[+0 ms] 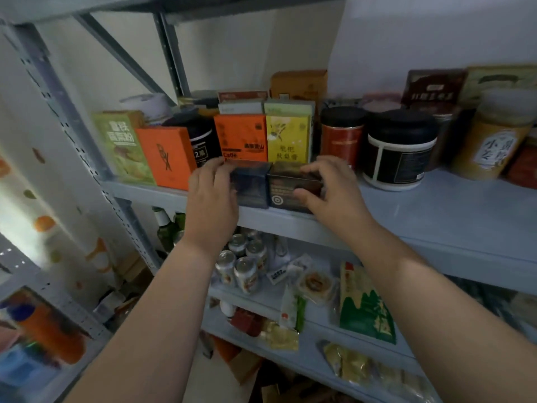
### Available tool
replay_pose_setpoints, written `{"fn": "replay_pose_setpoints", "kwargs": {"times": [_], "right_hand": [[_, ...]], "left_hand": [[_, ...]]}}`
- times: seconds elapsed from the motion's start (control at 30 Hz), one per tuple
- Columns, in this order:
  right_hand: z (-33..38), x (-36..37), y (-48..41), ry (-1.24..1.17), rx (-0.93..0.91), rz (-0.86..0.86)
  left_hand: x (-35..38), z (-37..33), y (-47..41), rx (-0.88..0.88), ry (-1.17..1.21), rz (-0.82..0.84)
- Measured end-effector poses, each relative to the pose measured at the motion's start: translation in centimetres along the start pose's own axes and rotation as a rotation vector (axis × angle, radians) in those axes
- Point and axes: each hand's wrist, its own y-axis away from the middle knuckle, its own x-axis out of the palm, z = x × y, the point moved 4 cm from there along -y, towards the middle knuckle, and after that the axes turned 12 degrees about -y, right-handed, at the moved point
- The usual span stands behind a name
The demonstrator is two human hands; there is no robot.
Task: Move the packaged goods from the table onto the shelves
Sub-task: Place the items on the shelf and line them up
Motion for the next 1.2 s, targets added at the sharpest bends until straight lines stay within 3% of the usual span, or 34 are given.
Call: {"fn": "replay_pose_setpoints", "kwargs": {"times": [0.07, 0.13, 0.3, 0.47, 1.2], "right_hand": [[0.3, 0.4, 0.0, 0.075, -0.024, -0.085], [1.0, 1.1, -0.1, 0.158, -0.117, -0.169], [1.8, 3.0, 0.0, 0.326, -0.242, -0.160], [1.9, 3.9, 0.0, 0.389, -0.296, -0.206], [2.2, 5.4, 0.1, 0.424, -0.278, -0.121]], "left_hand": [[0.8, -0.2, -0.3, 0.162, -0.061, -0.014], [1.7, -0.2, -0.4, 0.218, -0.075, -0.014], [3.1, 1.7, -0.7, 0.141, -0.081, -0.078], [3.1, 1.4, -0.5, 0.278, 0.041, -0.147], [3.9, 2.9, -0.5, 0.283, 0.147, -0.103]]}}
